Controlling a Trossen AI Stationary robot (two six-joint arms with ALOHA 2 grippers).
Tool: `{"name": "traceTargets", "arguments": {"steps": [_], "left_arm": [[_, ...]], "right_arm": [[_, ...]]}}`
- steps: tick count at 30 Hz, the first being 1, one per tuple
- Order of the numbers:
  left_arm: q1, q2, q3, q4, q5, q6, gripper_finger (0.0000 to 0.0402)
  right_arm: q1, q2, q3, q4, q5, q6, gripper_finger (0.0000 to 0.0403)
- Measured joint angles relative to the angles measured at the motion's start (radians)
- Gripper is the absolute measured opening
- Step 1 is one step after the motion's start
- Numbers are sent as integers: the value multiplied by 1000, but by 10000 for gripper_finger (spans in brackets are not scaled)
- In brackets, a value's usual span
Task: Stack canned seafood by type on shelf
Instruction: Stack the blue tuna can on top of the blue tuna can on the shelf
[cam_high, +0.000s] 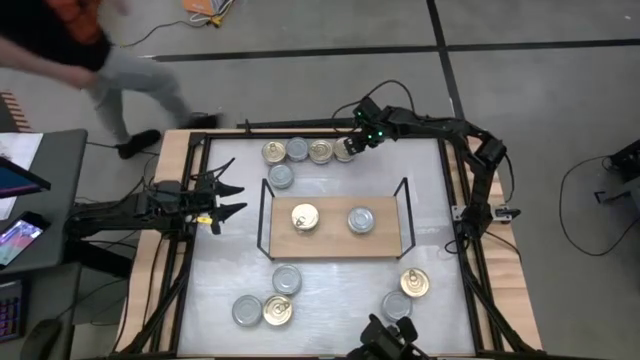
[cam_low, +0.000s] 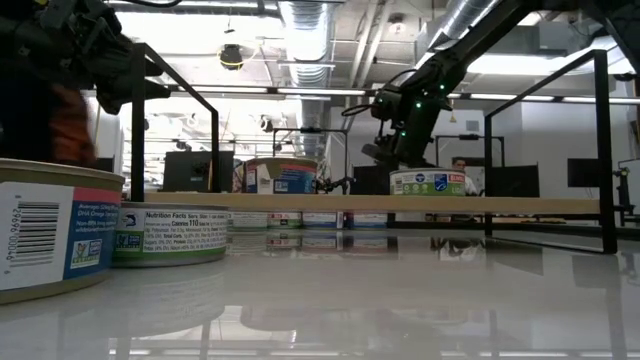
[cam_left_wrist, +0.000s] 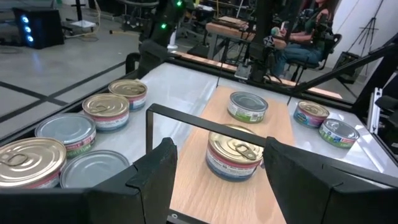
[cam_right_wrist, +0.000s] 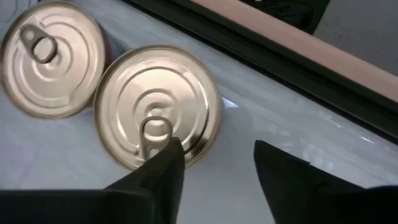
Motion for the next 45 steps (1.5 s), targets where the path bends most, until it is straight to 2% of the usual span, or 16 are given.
{"name": "traceTargets", "arguments": {"steps": [5,11,18,22,27,32,35,40,45], "left_arm": [[0,0,0,2,0,0,228],[0,0,0,2,1,-1,228],[0,0,0,10,1,0,228],[0,0,0,9,1,0,228],[0,0,0,6,1,0,228],[0,0,0,3,1,0,228],[0,0,0,3,1,0,228],[0,0,0,7,0,4,228],[0,0,0,26,-3,7,228]], "right_arm": [[-2,0,-4,16,0,7,166],[1,0,-78,104,-8,40,113],[12,-4,-121,172,-8,43,97],[2,-6,-127,112,-8,44,89],[5,9,-140,-25,60,43,54],[12,-13,-132,-63,71,40,24],[33,-51,-135,-133,76,35,23],[84,-168,-134,-228,76,-17,52],[138,-283,-132,-210,132,-273,79]]}}
